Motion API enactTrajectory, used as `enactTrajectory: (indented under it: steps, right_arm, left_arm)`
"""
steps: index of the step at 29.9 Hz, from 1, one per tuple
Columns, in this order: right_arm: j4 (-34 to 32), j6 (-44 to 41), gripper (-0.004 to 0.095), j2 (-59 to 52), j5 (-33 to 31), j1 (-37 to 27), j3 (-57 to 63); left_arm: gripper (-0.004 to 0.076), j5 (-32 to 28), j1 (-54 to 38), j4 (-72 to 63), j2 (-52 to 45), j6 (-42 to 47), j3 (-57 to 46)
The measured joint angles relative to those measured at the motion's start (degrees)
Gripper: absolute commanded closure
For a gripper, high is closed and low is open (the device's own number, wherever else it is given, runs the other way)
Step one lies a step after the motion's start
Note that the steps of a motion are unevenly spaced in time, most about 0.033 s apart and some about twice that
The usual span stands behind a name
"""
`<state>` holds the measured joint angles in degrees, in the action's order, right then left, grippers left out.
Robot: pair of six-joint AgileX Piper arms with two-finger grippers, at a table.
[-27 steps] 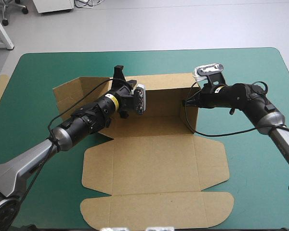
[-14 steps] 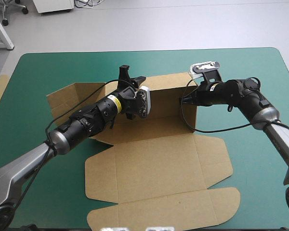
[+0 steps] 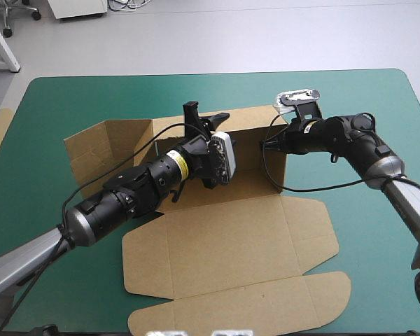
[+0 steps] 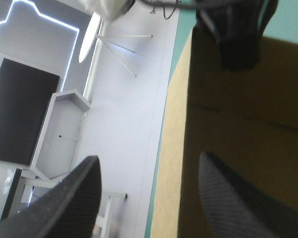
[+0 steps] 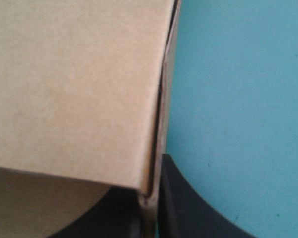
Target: Fold the box
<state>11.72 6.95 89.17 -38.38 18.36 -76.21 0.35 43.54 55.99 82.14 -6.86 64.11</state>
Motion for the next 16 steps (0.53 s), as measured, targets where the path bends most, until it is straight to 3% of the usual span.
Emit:
enactTrajectory:
  steps: [10, 16]
  right_arm:
    - [-0.6, -0.4, 0.0921, 0.0, -0.5, 0.1, -0.3]
    - [-0.7, -0.4, 0.0921, 0.0, -1.0, 0.1, -0.4]
  left_arm:
    - [0.0342, 3.9, 2.5, -6.0, -4.3, 2.4, 0.0]
    - [0.0355, -0.4, -2.1, -6.7, -5.3, 15.2, 0.0]
